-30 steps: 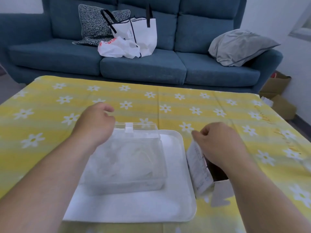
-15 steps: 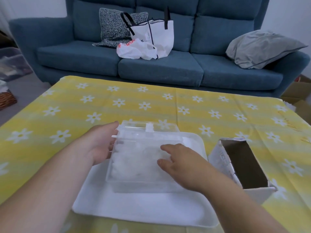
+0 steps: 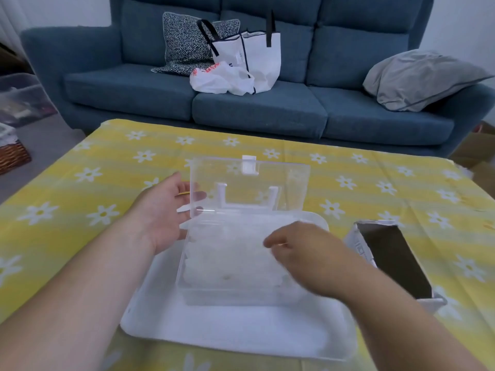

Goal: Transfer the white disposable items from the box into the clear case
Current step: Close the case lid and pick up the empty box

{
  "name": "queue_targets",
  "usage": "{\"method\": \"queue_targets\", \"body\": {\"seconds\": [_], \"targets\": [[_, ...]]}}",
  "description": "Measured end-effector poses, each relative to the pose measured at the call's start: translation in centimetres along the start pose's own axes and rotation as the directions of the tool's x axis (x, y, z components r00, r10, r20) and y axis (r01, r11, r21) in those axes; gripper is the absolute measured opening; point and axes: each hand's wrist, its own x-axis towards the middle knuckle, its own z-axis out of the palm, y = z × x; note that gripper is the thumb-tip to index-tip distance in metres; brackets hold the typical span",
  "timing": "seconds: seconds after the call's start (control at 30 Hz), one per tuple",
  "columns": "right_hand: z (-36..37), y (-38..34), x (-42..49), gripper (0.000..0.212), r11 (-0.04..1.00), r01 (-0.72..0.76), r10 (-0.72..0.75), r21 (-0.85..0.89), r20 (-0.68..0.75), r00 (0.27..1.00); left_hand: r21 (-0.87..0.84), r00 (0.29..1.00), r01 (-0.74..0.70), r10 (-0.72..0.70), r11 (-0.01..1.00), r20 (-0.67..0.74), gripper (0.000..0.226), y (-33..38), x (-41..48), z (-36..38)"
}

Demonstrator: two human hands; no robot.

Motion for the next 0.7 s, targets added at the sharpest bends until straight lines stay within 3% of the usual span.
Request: {"method": "queue_targets", "body": {"seconds": [0.07,0.13,0.2,0.3,0.43,0.53,0.7], "targets": [[-1.6,1.1,-0.5,0.031,0.955,-0.089,0.136,0.283,-0.151,0.979,0.001,1.0,0.0,0.0,1.0,0.014,0.044,0.1,-0.4,-0.2],[-2.5,2.6,-1.0,0.03,0.822,-0.11,0.312,0.558,-0.279,0.908,0.018,0.998,0.018,-0.019,1.0,0.06,0.039,0.2,-0.9,-0.6],[-2.6,4.1,-1.2,0.026,0.725,-0.089,0.431,0.683,-0.349,0.832,0.063,0.993,0.039,-0.045,0.997,0.107,0.03,0.1,-1.4,-0.8],[-1.3,4.8,-1.1,0.018,0.669,-0.098,0.444,0.737,-0.29,0.848,0.264,0.992,-0.035,0.002,0.964,0.124,0.013,-0.6,-2.1,-1.0],[1.2,4.4,-1.6,0.046,0.767,-0.242,0.332,0.595,-0.045,0.942,0.527,0.983,-0.132,0.044,0.839,0.177,0.058,-2.0,-3.4,-0.9],[2.5,3.4,-2.2,0.051,0.788,-0.304,0.288,0.536,0.115,0.951,0.598,0.977,-0.144,0.015,0.788,0.215,0.069,-2.5,-4.0,-1.0],[3.1,3.2,-2.0,0.027,0.761,-0.214,0.278,0.612,-0.009,0.961,0.701,0.971,-0.235,0.138,0.673,0.193,0.07,-3.1,-3.9,-0.9]]}}
